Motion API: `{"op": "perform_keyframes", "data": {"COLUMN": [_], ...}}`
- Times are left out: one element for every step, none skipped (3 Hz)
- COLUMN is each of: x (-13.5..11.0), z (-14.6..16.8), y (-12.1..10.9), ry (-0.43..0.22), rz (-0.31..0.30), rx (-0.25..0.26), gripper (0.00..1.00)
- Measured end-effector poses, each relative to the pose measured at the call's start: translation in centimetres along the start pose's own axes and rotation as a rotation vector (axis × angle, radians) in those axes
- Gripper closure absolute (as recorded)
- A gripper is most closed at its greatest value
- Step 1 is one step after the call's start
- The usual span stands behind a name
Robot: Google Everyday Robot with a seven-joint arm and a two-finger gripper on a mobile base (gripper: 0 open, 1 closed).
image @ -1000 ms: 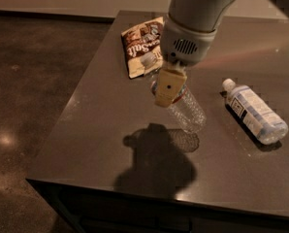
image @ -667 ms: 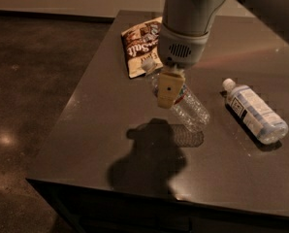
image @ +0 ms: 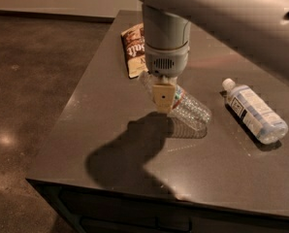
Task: Knock water bottle over
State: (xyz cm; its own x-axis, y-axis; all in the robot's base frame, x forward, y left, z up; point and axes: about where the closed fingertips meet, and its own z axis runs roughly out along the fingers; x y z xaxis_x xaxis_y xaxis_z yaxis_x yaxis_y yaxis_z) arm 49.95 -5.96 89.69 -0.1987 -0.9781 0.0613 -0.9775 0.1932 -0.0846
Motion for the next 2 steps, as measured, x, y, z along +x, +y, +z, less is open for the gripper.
{"op": "perform_keyframes", "data": {"x": [-0.31,-0.63], "z": [1.11,1.81], "y": [-0.44,-0.55], "ry": [0.048,0.067], "rz": [-0.018,-0.034], "rx": [0.01,0.01], "gripper": [0.41,0.18]}}
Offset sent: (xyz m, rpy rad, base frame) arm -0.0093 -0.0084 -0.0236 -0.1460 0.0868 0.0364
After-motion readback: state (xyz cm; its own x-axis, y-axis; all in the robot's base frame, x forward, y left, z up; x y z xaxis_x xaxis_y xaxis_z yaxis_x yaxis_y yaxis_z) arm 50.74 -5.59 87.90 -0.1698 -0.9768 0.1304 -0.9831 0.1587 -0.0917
